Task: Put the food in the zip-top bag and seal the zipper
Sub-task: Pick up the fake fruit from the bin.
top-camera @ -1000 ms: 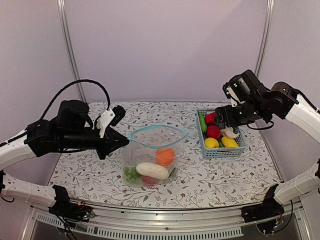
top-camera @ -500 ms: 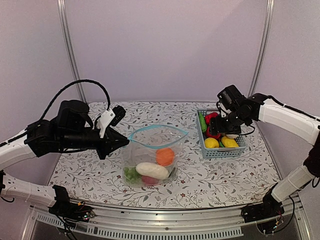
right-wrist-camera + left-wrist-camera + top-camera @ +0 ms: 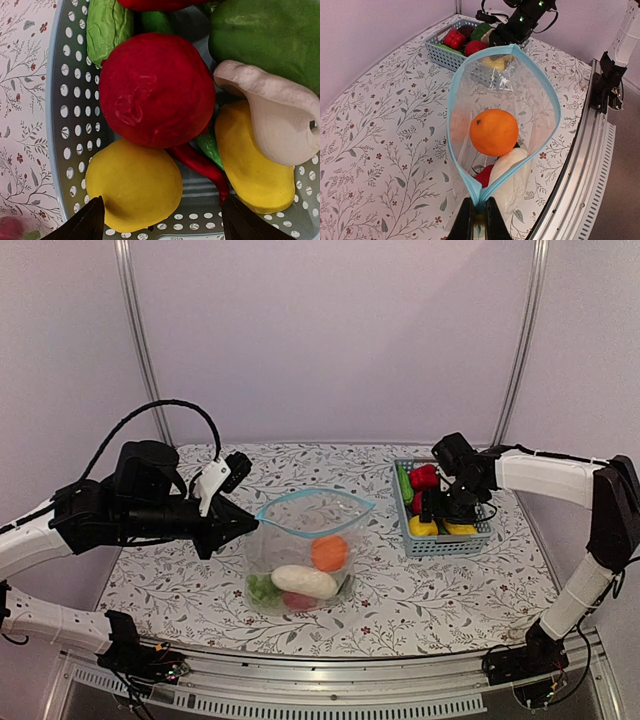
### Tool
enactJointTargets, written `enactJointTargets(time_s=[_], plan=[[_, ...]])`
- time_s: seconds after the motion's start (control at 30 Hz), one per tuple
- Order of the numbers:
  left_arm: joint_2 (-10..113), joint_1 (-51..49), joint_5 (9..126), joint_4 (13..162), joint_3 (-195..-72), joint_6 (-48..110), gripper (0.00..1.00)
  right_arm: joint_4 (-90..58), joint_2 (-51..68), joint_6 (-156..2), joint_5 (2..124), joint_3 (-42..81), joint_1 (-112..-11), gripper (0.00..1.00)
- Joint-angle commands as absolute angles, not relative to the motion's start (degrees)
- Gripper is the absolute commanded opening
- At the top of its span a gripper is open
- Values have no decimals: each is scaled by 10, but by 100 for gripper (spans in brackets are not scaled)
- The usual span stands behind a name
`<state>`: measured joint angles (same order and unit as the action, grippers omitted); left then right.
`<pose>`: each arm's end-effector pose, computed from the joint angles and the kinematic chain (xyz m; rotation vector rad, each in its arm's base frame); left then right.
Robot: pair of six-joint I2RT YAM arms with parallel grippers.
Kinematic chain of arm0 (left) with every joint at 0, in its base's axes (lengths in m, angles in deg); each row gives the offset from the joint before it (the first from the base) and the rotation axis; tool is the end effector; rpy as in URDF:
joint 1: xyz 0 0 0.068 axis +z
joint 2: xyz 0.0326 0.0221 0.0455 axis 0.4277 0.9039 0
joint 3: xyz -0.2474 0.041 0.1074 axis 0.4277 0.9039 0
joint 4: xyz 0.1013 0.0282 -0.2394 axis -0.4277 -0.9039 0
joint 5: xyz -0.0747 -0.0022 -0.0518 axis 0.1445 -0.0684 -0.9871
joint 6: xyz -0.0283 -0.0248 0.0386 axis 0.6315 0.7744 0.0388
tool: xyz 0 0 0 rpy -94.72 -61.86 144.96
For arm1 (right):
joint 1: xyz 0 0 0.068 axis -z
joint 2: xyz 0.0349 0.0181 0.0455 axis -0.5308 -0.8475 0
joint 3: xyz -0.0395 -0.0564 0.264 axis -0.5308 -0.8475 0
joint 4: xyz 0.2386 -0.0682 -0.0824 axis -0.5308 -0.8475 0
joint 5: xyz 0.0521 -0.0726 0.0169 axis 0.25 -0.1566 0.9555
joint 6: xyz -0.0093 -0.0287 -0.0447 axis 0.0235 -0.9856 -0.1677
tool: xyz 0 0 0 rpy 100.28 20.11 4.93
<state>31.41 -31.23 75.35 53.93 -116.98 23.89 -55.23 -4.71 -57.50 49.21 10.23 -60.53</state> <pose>0.1147 -0.1743 0.3347 0.9602 1.9632 -0.6363 0.2886 0.1523 0.2172 -0.0207 2.7318 0.1271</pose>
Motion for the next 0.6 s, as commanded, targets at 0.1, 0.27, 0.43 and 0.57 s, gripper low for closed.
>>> enactJointTargets(time_s=[0.1, 0.27, 0.43, 0.57], plan=[[316, -307, 757, 555, -1166, 244, 0, -511, -79, -560, 544, 96, -603, 82], [317, -307, 757, 554, -1166, 243, 0, -509, -97, -560, 547, 102, -604, 81], [316, -307, 758, 554, -1166, 243, 0, -503, -119, -561, 547, 97, -604, 80], [317, -308, 757, 554, -1166, 243, 0, -498, -117, -558, 547, 91, -604, 75]])
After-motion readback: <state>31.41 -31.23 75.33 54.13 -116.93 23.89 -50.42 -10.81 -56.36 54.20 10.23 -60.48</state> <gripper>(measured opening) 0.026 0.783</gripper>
